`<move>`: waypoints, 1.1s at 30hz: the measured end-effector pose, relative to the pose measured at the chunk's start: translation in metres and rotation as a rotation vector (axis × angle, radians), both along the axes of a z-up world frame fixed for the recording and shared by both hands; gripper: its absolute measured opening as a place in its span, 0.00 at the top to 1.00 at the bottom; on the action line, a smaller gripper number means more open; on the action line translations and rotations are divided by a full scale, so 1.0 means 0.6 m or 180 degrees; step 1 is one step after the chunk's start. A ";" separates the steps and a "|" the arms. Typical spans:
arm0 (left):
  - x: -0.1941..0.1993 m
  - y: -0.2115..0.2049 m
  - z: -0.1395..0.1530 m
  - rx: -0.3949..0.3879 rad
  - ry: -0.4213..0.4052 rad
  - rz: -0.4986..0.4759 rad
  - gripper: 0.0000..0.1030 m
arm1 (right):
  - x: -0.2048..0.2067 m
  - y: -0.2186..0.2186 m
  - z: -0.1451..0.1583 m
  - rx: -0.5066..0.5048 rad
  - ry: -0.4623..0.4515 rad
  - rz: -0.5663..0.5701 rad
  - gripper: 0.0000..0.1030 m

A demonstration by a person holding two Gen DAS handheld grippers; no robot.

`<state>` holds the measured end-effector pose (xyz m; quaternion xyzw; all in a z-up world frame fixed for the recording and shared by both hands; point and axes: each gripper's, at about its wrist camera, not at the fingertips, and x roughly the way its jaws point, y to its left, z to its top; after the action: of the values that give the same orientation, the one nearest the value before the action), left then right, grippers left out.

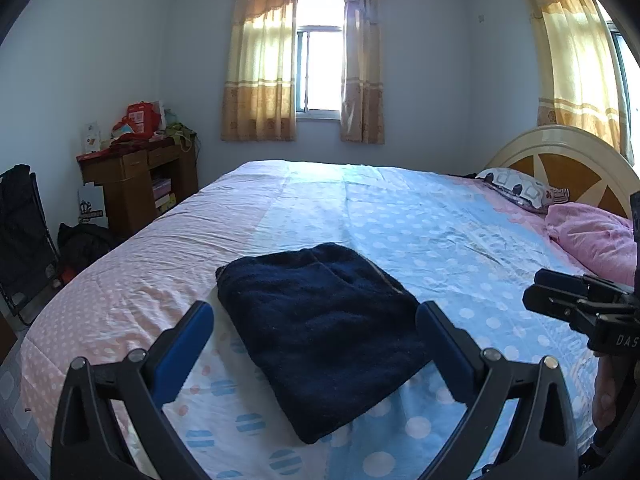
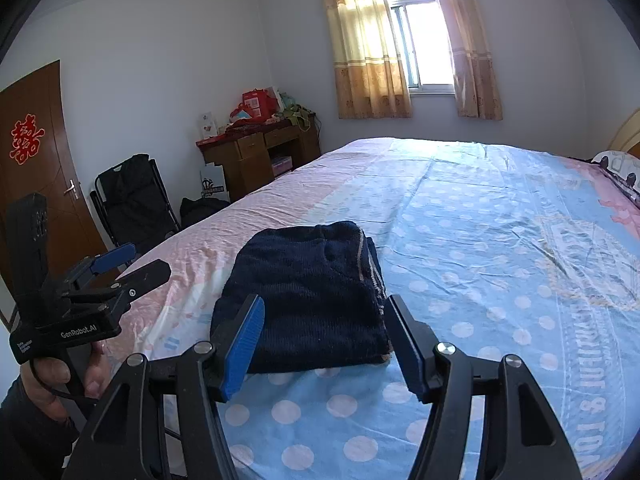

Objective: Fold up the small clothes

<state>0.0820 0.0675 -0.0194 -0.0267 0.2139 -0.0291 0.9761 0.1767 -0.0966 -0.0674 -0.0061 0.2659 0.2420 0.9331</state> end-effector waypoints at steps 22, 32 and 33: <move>0.003 -0.006 -0.002 0.0128 0.0053 -0.0019 0.00 | -0.012 -0.002 0.001 0.0048 -0.0082 -0.0052 0.38; -0.002 -0.001 0.006 0.0104 0.0008 0.0014 0.00 | -0.027 0.003 0.012 -0.0010 -0.0228 -0.0070 0.38; -0.001 0.001 0.006 0.0092 0.0014 0.0034 0.00 | -0.030 0.003 0.013 -0.0021 -0.0244 -0.0069 0.38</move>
<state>0.0814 0.0682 -0.0158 -0.0138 0.2163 -0.0206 0.9760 0.1588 -0.0945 -0.0596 -0.0156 0.2308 0.2306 0.9452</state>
